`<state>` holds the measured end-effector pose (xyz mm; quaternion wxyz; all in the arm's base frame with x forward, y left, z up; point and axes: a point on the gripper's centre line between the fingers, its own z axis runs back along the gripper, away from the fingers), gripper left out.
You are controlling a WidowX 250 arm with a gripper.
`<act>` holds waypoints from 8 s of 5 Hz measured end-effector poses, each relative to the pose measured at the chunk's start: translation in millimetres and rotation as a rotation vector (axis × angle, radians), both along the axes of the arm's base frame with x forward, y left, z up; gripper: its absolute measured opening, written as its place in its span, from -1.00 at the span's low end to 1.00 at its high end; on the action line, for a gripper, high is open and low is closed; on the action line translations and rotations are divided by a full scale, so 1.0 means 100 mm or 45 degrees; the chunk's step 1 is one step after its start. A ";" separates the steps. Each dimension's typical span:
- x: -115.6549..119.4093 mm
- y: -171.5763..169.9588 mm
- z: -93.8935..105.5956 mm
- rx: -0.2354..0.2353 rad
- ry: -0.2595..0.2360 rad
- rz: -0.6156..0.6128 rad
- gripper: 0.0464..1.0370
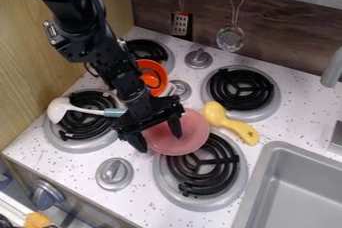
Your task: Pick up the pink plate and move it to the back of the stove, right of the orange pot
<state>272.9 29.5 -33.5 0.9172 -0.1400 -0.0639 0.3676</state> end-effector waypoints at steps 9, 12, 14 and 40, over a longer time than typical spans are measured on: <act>-0.04 0.13 0.29 0.078 0.146 -0.064 -0.98; -0.01 0.06 0.58 0.151 0.138 -0.129 -0.98; 0.07 -0.01 0.79 0.221 0.127 -0.246 -0.98; -0.30 -0.13 1.13 0.661 0.052 -0.372 0.93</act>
